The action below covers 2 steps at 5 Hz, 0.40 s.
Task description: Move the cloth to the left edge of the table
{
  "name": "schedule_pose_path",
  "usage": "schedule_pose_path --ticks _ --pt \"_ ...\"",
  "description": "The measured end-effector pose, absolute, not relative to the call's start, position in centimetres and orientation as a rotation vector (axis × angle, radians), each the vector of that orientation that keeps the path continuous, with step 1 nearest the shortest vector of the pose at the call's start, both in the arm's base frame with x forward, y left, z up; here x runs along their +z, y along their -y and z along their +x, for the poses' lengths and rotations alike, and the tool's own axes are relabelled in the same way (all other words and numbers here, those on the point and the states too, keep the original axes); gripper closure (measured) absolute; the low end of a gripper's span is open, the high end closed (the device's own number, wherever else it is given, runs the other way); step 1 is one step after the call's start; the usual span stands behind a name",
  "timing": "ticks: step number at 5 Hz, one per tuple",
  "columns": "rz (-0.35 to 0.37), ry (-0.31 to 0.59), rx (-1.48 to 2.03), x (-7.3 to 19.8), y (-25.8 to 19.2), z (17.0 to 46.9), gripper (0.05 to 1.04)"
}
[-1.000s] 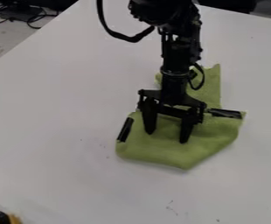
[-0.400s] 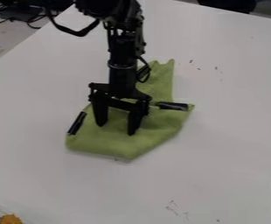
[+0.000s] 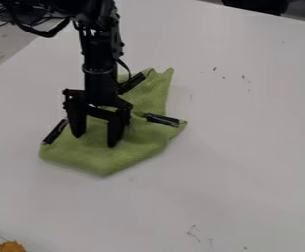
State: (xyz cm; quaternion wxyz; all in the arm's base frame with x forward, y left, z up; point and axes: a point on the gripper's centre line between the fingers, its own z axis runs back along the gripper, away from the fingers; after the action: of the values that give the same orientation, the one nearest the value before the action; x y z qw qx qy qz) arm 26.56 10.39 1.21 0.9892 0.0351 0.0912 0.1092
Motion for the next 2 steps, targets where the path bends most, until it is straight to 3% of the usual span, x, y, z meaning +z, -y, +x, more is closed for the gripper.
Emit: schedule_pose_path --ticks 2 --pt "0.084 -0.184 0.243 2.29 -12.40 25.43 0.084"
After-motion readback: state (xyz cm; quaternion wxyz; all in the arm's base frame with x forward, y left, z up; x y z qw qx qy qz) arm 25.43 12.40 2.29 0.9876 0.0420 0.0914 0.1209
